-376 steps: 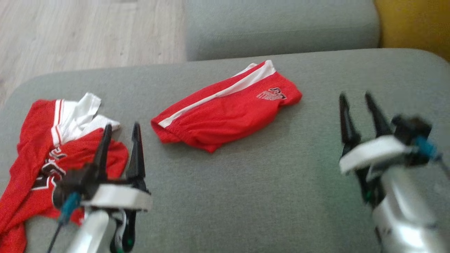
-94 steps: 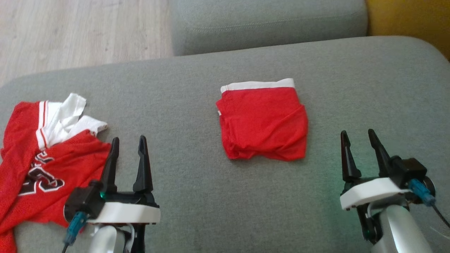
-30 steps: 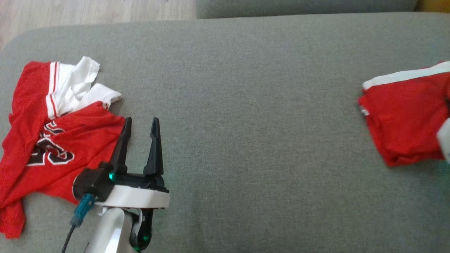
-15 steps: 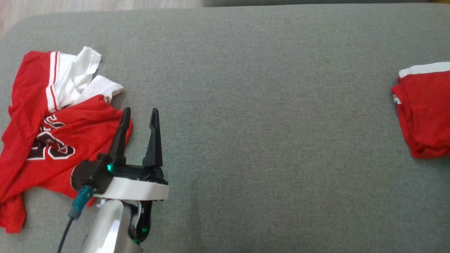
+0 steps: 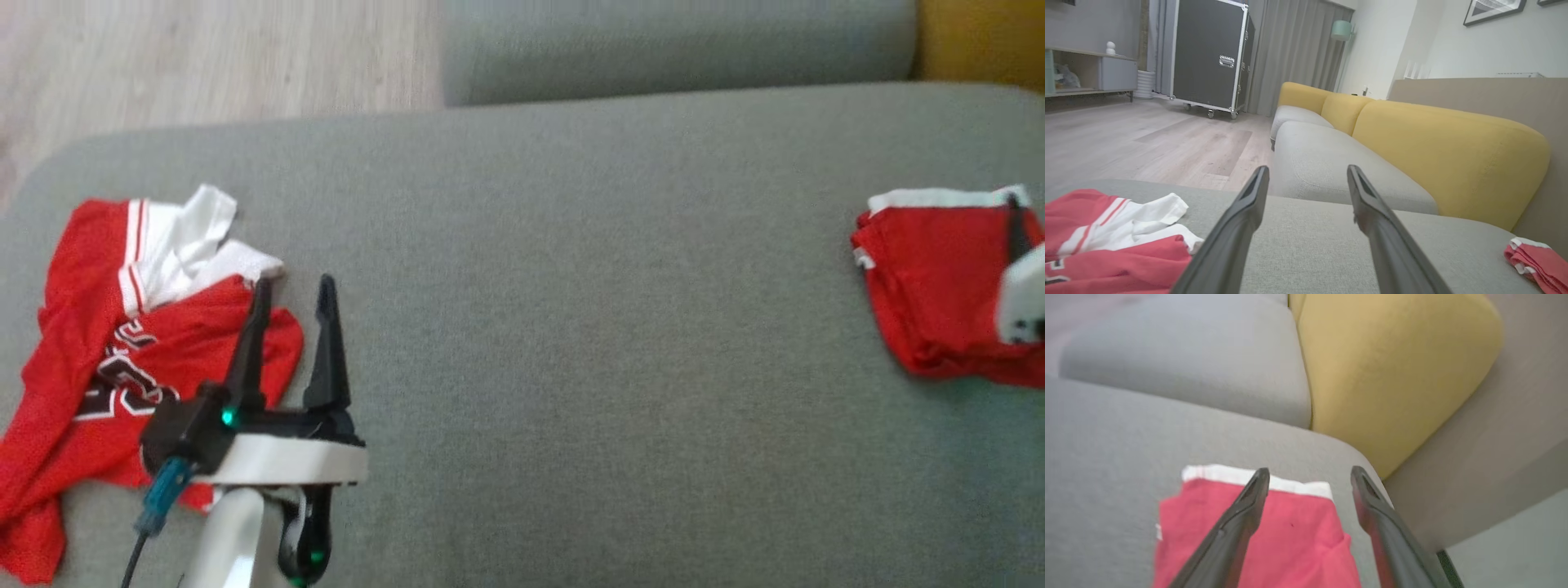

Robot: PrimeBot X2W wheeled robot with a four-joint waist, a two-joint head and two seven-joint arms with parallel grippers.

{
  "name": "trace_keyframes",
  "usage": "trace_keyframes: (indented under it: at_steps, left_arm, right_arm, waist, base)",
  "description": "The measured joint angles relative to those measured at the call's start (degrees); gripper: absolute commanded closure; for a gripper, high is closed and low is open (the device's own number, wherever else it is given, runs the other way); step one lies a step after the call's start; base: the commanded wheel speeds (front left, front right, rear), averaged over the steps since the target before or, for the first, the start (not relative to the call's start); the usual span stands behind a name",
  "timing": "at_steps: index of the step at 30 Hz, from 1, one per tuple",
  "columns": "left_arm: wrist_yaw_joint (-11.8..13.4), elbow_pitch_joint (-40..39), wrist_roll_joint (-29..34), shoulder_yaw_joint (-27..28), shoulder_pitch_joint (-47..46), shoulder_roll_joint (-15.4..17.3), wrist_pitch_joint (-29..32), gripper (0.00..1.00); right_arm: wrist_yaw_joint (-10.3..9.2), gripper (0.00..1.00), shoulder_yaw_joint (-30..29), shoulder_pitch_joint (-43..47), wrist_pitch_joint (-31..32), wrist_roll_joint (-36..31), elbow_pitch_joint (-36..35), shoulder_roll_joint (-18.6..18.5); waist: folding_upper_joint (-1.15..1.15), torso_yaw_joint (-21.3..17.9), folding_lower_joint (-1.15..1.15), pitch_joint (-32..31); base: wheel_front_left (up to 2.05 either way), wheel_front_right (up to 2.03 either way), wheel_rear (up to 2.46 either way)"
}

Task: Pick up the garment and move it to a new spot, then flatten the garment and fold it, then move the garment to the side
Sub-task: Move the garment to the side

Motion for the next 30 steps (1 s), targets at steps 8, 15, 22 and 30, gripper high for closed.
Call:
trace_keyframes:
  at_steps: [8,15,22,30]
  left_arm:
    - [0.99,-1.65,0.04,2.33,4.06,0.04,0.00,0.00]
    - [1.38,-2.74,0.11,4.09,6.75,0.03,0.00,0.00]
    - [1.38,-2.92,0.60,4.28,9.09,0.04,0.00,0.00]
    - [1.80,-1.80,1.70,3.88,10.75,0.04,0.00,0.00]
  right_arm:
    - [0.00,0.00,1.09,0.04,-4.64,6.89,-6.82,9.93]
    - [0.00,0.00,0.02,6.03,-5.61,15.05,-22.77,18.44]
    - [0.00,0.00,5.43,22.41,-5.66,23.02,-33.49,19.63]
    - [0.00,0.00,6.91,36.72,-5.66,22.53,-44.06,20.48]
  waist:
    - [0.00,-1.57,-0.01,-5.45]
    - [0.00,-2.87,0.00,-7.42]
    - [0.00,-2.57,0.00,-7.87]
    - [0.00,-1.66,0.00,-7.50]
  base:
    - [0.00,0.00,0.00]
    - [0.00,0.00,0.00]
    - [0.00,0.00,0.00]
    - [0.00,0.00,0.00]
